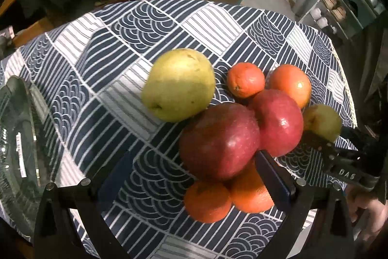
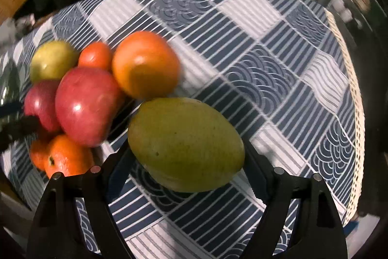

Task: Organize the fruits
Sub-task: 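Move left tool toward the large red apple while right tool approaches the yellow-green pear, then close left tool on the red apple while right tool grasps the yellow-green pear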

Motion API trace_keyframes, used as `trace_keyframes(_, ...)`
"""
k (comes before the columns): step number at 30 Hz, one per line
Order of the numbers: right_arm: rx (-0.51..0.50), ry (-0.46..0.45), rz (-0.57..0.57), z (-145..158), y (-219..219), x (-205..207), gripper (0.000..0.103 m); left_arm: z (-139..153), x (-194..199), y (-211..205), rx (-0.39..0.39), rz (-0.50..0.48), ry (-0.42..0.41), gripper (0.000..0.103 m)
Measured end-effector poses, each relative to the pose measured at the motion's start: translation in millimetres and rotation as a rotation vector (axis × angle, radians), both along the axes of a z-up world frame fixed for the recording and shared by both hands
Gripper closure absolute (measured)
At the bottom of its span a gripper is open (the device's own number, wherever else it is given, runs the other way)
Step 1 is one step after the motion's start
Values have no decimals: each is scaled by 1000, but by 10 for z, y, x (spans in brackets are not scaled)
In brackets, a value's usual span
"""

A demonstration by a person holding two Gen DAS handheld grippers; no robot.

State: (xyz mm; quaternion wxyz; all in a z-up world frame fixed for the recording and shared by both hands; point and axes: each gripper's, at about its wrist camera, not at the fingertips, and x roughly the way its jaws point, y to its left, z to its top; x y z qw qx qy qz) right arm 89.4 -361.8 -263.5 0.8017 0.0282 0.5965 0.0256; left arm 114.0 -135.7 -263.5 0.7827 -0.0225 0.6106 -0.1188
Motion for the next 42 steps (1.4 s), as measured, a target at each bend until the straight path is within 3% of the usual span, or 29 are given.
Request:
trace_keyframes(7,31,-31,-58,79,-141,52,20,-101,60,-117,0,-18,21,1)
trace_keyframes(13,42,-38,-65,82,-186,96,20,-179,117,-90,-65,-1,51,5)
trace_keyframes(18,41,-47,-69,84,-186,96,20,-160,136,-79,-159,-5,49,27)
trace_keyframes(19,38,-49,-71,88,-179,105,20,-157,137,-88,-160,-9,48,27)
trace_keyframes(28,29,-65,-75,145,-190,125,20,-91,31,-262,-46,-82,-30,27)
trace_keyframes(42,-1,-163,-47,414,-42,67,20,314,-67,-138,-25,-55,-175,27)
